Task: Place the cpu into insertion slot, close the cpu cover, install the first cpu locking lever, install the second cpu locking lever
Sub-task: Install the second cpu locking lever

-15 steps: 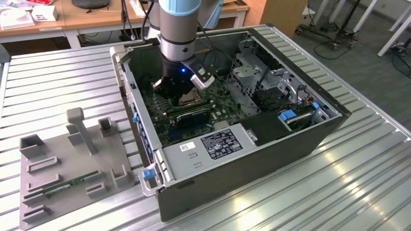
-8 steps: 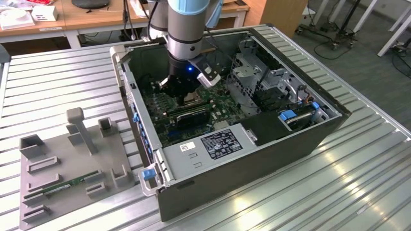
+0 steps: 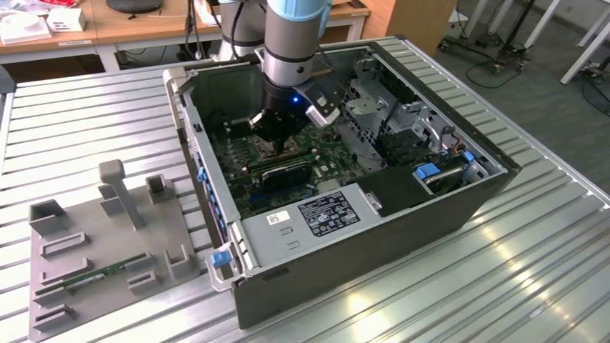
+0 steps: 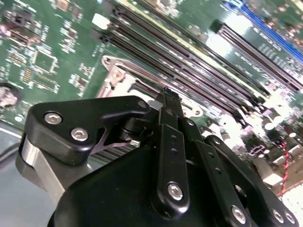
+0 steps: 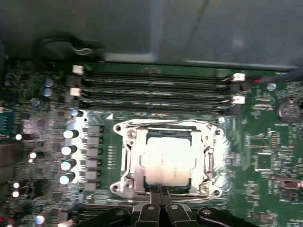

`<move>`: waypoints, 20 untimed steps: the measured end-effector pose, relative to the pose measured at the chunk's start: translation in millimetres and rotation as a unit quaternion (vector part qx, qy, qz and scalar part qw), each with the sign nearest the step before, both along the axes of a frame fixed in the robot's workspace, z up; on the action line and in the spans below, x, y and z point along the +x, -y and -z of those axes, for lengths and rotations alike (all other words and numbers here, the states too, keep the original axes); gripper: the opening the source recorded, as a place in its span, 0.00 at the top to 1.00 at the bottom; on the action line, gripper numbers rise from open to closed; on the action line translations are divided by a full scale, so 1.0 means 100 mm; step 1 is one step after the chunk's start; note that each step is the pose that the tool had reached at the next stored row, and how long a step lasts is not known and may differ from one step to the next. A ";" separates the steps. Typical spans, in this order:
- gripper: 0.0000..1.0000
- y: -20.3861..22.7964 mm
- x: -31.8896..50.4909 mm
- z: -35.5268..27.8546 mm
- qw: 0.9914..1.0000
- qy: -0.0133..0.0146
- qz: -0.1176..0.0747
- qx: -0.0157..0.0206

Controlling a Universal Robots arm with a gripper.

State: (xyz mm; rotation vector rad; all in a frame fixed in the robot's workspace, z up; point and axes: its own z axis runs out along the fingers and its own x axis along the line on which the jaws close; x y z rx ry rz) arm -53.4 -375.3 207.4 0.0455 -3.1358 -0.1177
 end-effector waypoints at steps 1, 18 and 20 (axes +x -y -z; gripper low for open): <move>0.89 -0.005 0.012 0.000 1.000 0.000 0.000 0.000; 0.89 -0.228 0.024 0.001 1.000 0.000 0.000 0.000; 0.89 -0.233 0.024 0.001 1.000 0.000 0.000 0.000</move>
